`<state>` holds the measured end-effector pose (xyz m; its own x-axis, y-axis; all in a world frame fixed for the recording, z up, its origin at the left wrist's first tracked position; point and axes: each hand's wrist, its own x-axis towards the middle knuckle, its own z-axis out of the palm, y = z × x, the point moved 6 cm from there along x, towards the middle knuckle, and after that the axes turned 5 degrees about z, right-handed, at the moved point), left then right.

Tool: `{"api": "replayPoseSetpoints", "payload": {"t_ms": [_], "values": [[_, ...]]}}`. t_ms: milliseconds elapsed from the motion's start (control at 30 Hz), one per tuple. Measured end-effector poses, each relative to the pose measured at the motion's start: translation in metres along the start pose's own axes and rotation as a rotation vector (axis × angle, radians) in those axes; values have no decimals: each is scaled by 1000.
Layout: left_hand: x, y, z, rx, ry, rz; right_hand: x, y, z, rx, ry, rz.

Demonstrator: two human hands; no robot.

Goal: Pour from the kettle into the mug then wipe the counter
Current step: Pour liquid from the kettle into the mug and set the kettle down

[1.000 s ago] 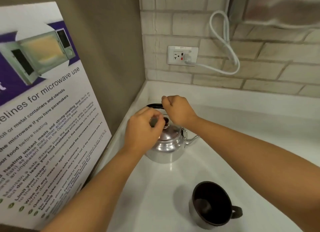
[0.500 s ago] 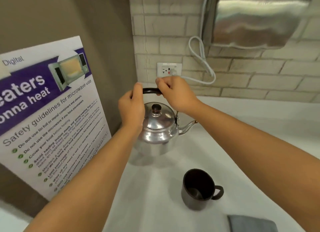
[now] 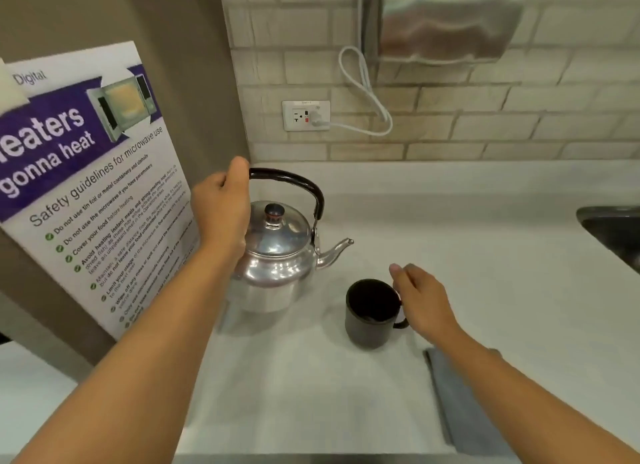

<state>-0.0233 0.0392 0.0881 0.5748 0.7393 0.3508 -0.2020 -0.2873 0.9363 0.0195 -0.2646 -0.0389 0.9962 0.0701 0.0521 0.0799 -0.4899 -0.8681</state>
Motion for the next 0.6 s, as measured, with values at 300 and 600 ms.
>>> {"api": "replayPoseSetpoints", "payload": {"t_ms": [300,600], "values": [[-30,1,-7,93,-61,25,-20,28,17,109,78,20],[-44,19,10,181,-168,175,-17,25,18,101,66,-43]]}}
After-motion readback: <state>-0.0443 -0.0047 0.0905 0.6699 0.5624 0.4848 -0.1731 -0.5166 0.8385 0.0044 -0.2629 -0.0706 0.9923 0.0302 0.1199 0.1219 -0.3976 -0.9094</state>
